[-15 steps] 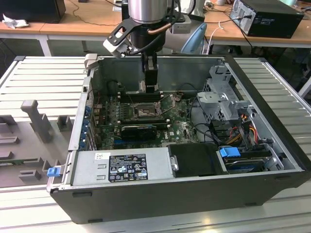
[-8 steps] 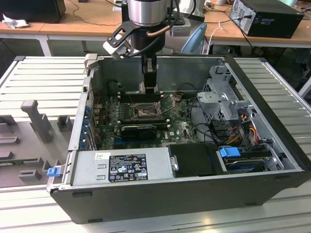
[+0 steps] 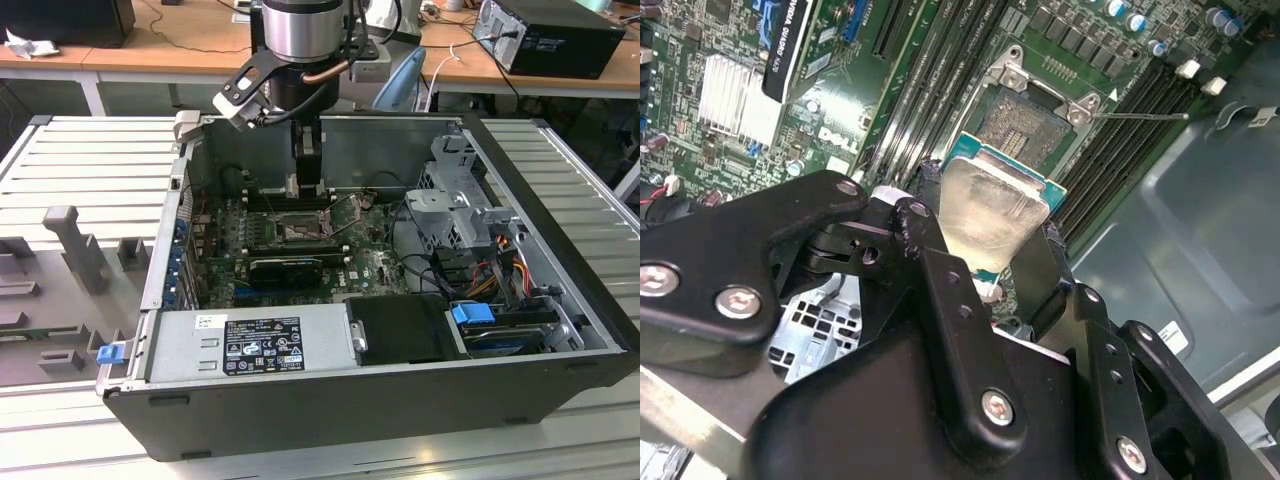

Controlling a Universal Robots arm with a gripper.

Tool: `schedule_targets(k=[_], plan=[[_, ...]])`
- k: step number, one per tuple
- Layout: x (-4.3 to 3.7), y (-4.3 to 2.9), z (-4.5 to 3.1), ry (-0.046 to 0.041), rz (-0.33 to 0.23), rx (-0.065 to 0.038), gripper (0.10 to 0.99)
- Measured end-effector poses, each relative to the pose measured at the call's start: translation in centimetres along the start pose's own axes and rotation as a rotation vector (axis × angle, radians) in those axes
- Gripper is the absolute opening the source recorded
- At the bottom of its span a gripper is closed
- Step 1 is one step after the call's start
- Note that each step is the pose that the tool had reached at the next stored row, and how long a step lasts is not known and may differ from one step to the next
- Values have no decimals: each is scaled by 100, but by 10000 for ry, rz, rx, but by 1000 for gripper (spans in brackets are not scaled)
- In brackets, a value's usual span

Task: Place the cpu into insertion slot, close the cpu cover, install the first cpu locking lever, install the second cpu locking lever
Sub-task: 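Place the cpu into insertion slot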

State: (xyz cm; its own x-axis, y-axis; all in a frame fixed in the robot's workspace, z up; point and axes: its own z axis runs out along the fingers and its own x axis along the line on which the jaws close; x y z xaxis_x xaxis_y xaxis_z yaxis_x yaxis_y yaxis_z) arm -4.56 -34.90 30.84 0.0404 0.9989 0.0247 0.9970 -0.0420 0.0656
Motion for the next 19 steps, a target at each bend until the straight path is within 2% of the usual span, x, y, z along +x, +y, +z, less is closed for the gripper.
schedule_targets(k=[15,19], plan=[[-3,-8,127,-1,1,0,525],[5,-16,242,-1,0,0,525]])
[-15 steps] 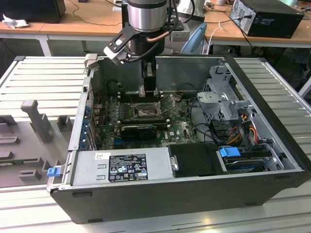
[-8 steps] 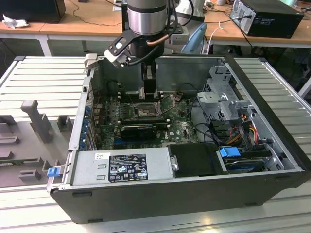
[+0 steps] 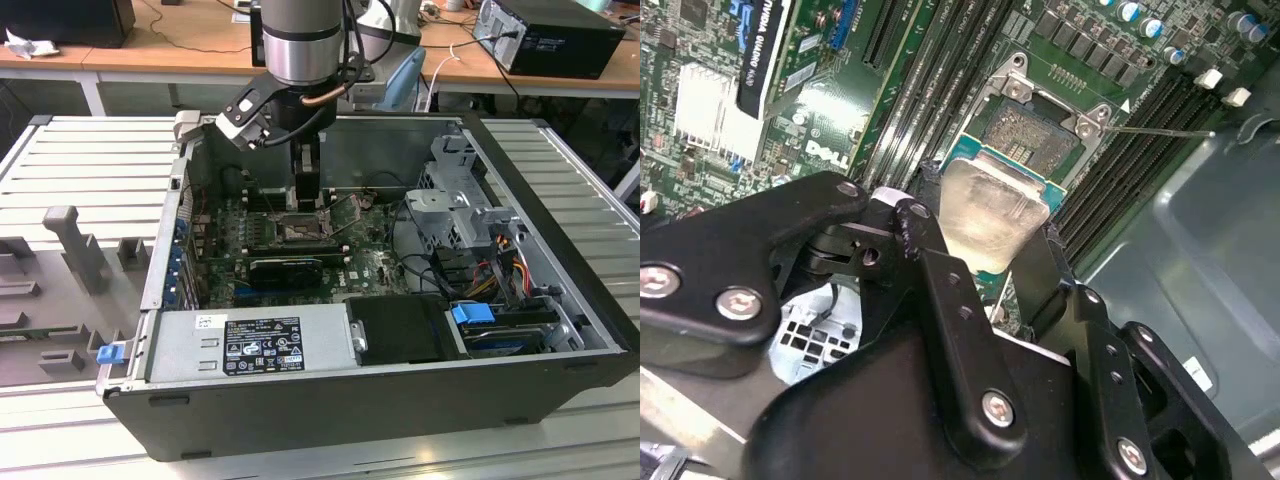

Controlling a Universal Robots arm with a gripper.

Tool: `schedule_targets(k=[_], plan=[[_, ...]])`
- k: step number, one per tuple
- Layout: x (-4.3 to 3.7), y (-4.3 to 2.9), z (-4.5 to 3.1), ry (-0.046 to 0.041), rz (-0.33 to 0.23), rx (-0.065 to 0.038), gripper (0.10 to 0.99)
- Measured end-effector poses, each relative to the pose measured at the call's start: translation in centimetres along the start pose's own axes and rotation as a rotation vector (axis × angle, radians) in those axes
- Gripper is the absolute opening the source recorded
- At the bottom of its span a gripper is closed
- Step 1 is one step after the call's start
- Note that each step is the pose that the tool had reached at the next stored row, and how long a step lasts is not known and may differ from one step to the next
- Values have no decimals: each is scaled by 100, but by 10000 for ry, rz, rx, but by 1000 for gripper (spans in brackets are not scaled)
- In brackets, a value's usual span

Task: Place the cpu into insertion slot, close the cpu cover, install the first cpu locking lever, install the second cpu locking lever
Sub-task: 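Place the cpu into insertion slot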

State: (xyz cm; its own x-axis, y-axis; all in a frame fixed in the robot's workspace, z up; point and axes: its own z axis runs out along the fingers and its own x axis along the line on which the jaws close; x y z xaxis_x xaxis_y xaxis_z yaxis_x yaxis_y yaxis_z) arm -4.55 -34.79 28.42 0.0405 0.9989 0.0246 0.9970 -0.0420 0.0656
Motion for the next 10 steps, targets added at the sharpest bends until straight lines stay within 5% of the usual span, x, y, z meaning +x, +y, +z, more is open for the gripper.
schedule_targets(k=[3,10], plan=[[0,-5,76,1,0,0,525],[-1,-7,99,-1,0,1,525]])
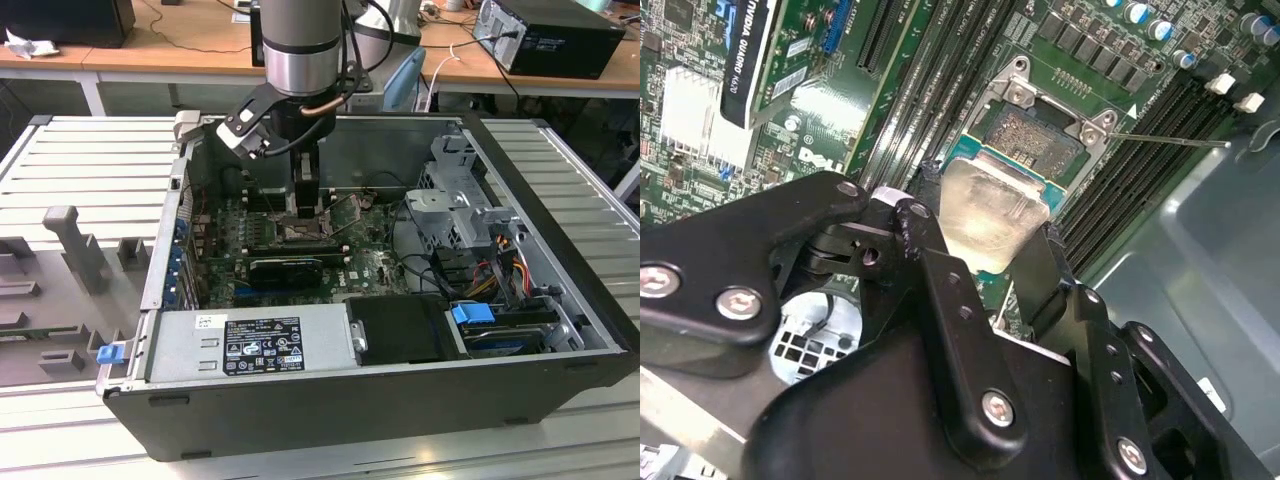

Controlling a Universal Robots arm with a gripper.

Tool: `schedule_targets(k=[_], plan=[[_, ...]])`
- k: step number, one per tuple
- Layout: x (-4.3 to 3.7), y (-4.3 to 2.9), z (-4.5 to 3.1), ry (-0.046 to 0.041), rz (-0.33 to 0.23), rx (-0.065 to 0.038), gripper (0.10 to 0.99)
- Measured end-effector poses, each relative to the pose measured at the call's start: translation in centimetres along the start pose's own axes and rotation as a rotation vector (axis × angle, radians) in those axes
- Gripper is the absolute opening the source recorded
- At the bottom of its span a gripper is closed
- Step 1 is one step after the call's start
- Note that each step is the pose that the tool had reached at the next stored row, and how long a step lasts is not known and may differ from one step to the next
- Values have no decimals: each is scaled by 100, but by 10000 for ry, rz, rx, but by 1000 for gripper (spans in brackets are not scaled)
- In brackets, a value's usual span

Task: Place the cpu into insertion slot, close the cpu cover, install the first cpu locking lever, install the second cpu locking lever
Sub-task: 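Place the cpu into insertion slot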

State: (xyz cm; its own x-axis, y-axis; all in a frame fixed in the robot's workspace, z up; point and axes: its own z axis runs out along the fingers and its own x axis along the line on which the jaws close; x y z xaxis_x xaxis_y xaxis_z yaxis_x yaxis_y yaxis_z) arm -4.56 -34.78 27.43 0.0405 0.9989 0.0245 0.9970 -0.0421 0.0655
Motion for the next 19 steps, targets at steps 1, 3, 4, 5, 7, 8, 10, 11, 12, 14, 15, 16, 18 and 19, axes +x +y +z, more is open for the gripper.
schedule_targets(k=[1,3,4,5,7,8,10,11,12,14,15,16,18,19], plan=[[0,0,5,1,0,0,525],[0,-1,12,2,0,-1,525],[0,-1,15,0,0,0,525],[0,-1,21,3,0,-1,525],[-1,-2,29,2,0,-1,525],[-1,-3,41,1,0,-1,525],[-2,-5,74,2,1,0,525],[-2,-4,87,1,0,0,525],[-2,-2,104,1,1,1,525],[1,-2,129,0,0,0,525],[5,-2,137,1,-2,1,525],[8,-2,142,0,-1,1,525],[18,-1,155,1,0,0,525],[29,-1,173,2,1,1,525]])
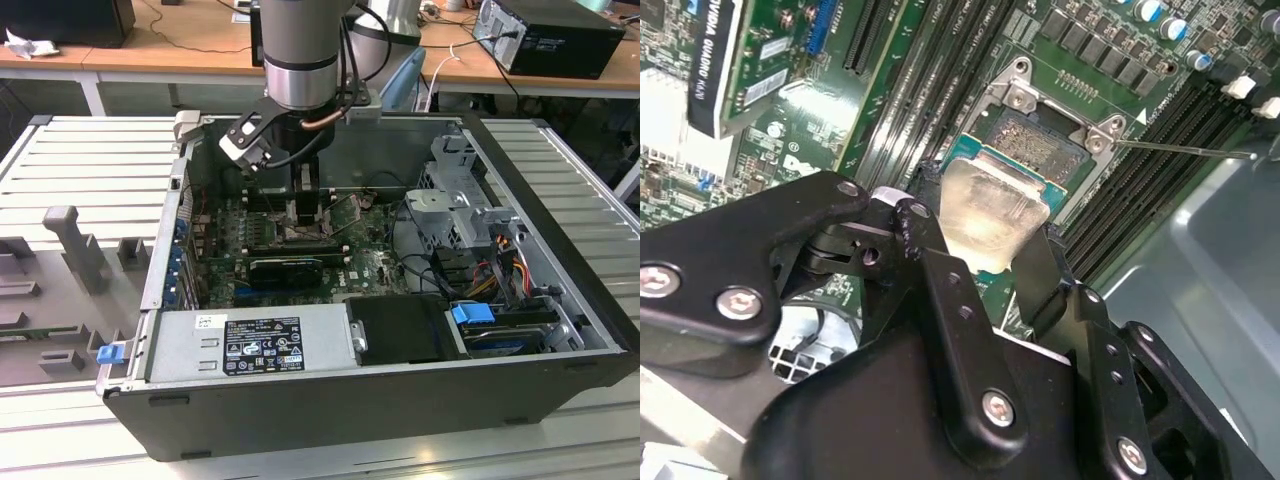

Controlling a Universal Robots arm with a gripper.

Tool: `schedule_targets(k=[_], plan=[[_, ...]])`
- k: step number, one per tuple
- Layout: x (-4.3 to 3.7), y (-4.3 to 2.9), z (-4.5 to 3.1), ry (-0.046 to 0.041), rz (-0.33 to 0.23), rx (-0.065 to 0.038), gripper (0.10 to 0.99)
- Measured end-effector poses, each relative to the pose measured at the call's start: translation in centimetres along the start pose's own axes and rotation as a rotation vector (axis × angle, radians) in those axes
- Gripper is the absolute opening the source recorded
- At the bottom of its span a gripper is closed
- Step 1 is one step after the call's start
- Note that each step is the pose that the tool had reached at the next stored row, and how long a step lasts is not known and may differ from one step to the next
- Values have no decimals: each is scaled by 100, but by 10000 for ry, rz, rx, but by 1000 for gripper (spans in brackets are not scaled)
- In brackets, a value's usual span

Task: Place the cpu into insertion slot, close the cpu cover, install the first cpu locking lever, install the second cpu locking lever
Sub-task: 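Place the cpu into insertion slot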

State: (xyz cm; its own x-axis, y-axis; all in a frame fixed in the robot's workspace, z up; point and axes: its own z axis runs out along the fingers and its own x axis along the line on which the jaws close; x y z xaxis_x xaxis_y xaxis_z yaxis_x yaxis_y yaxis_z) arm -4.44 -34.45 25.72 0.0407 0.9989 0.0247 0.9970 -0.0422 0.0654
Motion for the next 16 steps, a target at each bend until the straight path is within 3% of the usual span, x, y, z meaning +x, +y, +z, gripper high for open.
schedule_targets(k=[7,13,16], plan=[[84,-7,117,7,-122,4,525],[180,-22,282,15,-220,6,525],[187,-25,338,14,-230,7,525]])
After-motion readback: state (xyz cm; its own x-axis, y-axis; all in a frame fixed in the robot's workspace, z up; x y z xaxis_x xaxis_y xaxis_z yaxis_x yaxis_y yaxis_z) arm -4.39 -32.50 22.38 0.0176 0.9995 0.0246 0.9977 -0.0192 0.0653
